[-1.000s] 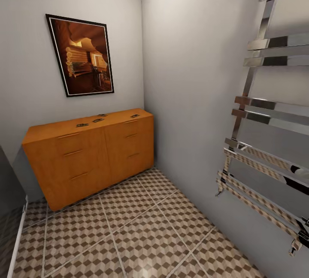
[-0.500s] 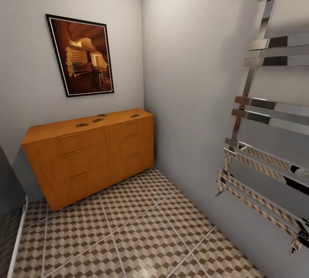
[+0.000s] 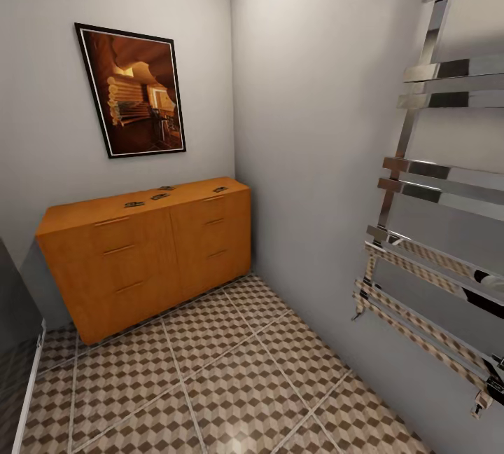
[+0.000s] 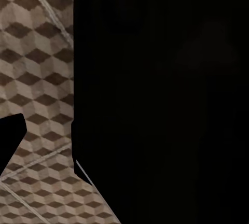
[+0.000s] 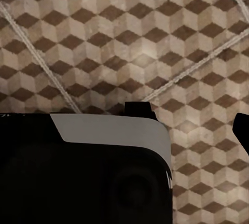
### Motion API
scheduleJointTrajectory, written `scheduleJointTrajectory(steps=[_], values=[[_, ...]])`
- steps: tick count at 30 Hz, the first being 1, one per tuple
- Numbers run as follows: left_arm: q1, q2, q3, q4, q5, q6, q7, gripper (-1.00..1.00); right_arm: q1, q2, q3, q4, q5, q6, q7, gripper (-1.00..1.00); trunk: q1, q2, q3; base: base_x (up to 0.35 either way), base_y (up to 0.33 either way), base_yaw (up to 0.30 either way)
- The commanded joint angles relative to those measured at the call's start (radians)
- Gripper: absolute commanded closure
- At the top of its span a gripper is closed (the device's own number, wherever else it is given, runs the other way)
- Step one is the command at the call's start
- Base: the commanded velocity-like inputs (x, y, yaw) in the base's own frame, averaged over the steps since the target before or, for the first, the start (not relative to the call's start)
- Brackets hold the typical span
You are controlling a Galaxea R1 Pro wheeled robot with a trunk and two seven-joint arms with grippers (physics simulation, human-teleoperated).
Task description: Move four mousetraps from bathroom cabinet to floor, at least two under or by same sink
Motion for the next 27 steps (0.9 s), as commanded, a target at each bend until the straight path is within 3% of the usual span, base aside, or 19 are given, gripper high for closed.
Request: scheduleJointTrajectory(steps=[1,27], values=[[0.000,0.000,0.008,-0.001,-0.001,-0.001,-0.001,-1.00,-0.001,0.000,-0.001,0.001,0.001,-0.004,0.000,-1.00,0.000,0.000,-0.001,0.000,0.000,0.000],[0.000,0.000,0.008,-0.001,-0.002,-0.001,-0.001,-1.00,-0.001,0.003,-0.001,0.004,0.001,-0.005,-0.004,-1.00,0.000,0.000,-0.032,0.000,0.000,0.000]])
